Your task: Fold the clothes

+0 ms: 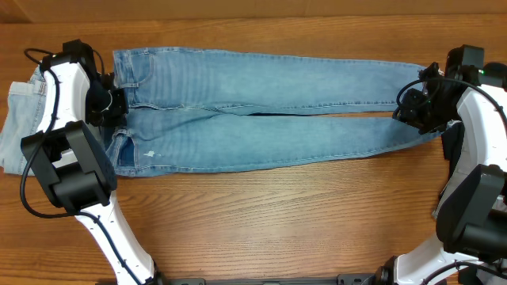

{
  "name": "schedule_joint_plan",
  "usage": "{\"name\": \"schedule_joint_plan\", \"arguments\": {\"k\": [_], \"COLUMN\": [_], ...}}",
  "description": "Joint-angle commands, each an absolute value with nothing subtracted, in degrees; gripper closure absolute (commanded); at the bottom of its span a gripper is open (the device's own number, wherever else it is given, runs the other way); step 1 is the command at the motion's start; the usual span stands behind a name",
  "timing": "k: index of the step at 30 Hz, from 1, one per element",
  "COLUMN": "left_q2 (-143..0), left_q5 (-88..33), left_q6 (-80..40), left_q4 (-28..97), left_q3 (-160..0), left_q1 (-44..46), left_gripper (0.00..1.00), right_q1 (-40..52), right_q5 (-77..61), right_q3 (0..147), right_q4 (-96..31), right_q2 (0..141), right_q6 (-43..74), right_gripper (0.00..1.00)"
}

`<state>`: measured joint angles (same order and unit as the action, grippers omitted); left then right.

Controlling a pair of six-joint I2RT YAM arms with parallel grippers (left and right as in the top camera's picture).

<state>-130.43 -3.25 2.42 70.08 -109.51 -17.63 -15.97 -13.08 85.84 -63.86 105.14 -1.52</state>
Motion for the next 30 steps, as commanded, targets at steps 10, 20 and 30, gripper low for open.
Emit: {"name": "schedule_joint_plan", "arguments": {"k": [10,20,30], "left_q2": [-130.87,-131.15,-133.53], "left_q5": [7.97,9.89,1.8], "left_q6": [-1.43,-1.32,4.1], "left_q4": [74.87,68.03,61.63], "left_q3": [-121.86,-113.99,-109.71], "left_q1": [-19.59,-24.99,-28.58], "left_gripper": [0.84,0.81,0.88], "right_q1": [-15.7,-15.7,-15.7], "right_q5": [-12.84,-12.71,-12.73], "right_q3": [85.67,85.52,85.52], "right_q4": [-63.77,-63.24,-63.24], "right_q2": [104.07,104.07,104.07], "right_q6": [-1.96,-1.74,-1.74], "right_gripper": [0.58,0.71,0.71]}}
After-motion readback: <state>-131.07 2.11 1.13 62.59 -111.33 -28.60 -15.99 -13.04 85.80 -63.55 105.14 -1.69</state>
